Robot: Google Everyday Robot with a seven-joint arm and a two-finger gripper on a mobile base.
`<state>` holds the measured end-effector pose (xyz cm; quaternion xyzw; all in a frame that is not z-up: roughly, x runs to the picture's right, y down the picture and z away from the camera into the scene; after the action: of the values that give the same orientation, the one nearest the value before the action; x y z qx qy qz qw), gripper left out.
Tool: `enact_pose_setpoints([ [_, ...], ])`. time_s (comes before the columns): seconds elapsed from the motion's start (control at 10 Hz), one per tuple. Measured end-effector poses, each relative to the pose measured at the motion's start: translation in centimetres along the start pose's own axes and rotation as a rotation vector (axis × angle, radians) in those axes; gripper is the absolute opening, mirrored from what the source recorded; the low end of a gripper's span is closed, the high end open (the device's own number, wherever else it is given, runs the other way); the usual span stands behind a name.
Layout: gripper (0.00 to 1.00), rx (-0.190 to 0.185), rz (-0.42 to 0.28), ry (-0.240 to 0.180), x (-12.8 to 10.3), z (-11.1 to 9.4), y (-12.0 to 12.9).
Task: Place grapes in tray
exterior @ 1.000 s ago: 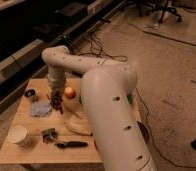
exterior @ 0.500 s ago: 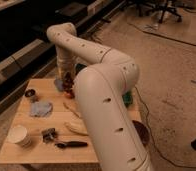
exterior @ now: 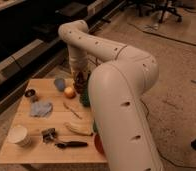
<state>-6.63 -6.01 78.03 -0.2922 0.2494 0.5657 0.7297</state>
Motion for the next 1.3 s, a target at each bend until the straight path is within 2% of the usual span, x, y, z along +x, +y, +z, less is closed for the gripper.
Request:
enact_pose_setpoints([
  [0.4,0.0,0.029,0.087,0.02,1.9,0.5,-3.3],
  [0.9,0.0,0.09,0.217,0.05,4.2,1.6,-8.3],
  [1.1,0.0,0.114,0.266,0.056,4.3,3.1,-9.4],
  [1.3,0.0,0.113,0.267,0.056,4.3,3.1,-9.3],
])
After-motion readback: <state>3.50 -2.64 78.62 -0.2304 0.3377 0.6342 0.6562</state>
